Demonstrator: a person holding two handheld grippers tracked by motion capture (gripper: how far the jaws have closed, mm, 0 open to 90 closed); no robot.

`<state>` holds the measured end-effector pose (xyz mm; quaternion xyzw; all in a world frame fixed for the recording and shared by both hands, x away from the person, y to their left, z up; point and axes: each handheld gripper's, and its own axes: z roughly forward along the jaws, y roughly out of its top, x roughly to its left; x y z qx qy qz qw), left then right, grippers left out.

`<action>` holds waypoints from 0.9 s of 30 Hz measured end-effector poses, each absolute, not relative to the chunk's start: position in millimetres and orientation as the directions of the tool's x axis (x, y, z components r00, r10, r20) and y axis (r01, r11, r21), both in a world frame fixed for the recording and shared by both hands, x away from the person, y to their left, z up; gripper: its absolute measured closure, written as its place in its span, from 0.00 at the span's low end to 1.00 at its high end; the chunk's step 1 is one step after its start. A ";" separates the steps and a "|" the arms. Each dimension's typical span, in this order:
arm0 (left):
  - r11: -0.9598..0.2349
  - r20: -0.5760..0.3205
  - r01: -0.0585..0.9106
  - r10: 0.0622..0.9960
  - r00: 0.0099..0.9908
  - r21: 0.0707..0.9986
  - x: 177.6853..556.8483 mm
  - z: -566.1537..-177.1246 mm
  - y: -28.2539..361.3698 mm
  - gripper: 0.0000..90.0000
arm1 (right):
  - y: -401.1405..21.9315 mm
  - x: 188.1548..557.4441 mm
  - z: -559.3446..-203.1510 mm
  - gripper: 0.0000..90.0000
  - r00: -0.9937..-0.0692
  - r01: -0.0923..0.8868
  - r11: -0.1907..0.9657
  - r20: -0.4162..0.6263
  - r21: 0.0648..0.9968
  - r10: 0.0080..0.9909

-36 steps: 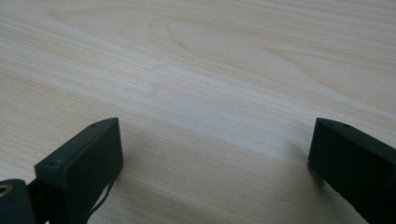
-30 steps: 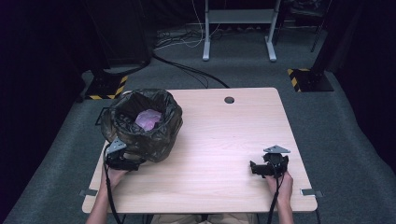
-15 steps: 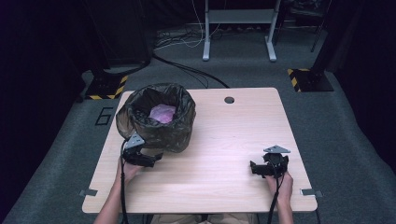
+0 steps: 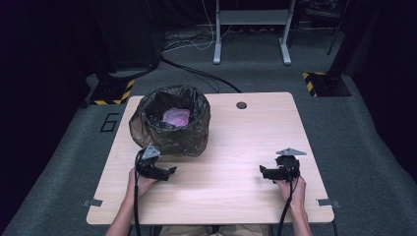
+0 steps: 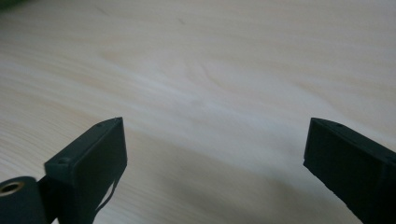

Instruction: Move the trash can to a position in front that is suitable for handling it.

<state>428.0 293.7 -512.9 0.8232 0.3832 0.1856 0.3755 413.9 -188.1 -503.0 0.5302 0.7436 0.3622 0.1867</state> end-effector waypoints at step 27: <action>-0.383 0.002 0.585 0.838 0.546 0.715 426.9 -530.3 304.5 0.00 | -17.1 542.5 -336.8 0.27 -0.634 0.572 0.300 0.179 0.763 0.752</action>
